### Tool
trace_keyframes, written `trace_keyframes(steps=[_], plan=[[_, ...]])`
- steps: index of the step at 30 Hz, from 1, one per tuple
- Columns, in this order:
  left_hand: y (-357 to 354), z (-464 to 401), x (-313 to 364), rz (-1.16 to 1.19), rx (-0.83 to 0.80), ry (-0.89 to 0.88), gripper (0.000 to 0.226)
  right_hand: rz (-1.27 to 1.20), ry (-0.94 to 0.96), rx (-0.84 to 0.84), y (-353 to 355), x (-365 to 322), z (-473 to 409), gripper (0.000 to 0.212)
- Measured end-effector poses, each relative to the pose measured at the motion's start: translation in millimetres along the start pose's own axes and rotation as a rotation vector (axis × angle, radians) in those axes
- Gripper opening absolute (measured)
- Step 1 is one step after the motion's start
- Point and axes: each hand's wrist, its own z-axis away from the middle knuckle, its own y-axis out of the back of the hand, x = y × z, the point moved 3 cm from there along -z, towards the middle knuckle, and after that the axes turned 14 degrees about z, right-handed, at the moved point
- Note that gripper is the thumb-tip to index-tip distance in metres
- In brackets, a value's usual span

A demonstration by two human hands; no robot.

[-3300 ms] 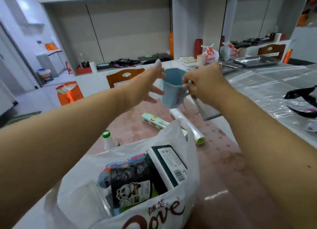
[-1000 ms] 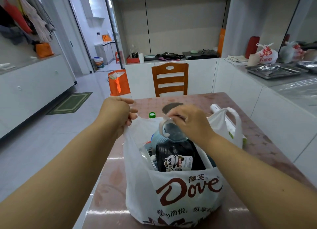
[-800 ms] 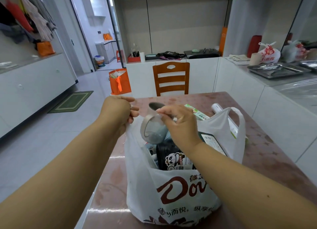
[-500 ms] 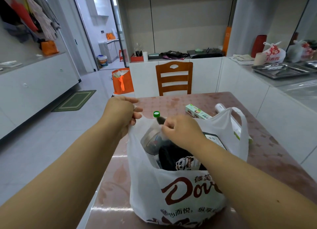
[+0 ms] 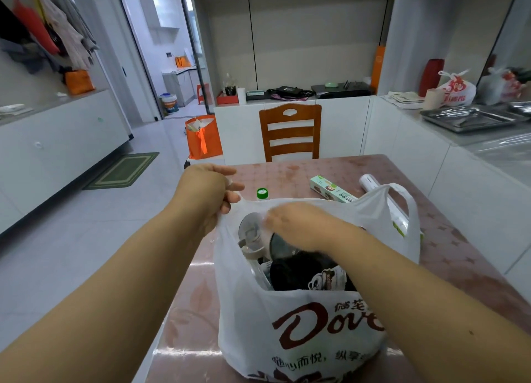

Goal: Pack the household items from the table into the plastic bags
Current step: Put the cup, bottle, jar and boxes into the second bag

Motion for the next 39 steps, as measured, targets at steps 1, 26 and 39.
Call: trace_keyframes(steps=[1,26,39], plan=[[0.4,-0.5,-0.3,0.002,0.0,0.003,0.027,-0.016,-0.017,-0.146,-11.7,-1.7,-1.0,0.042],[-14.9,-39.6,-19.5,0.236,-0.138,0.09,0.022,0.104,-0.129,-0.322,-46.5,74.6,-193.0,0.053],[-4.2,-25.5,-10.6,0.223,-0.081,0.085,0.023,-0.423,-0.359,0.501,50.7,106.0,-114.3,0.016]])
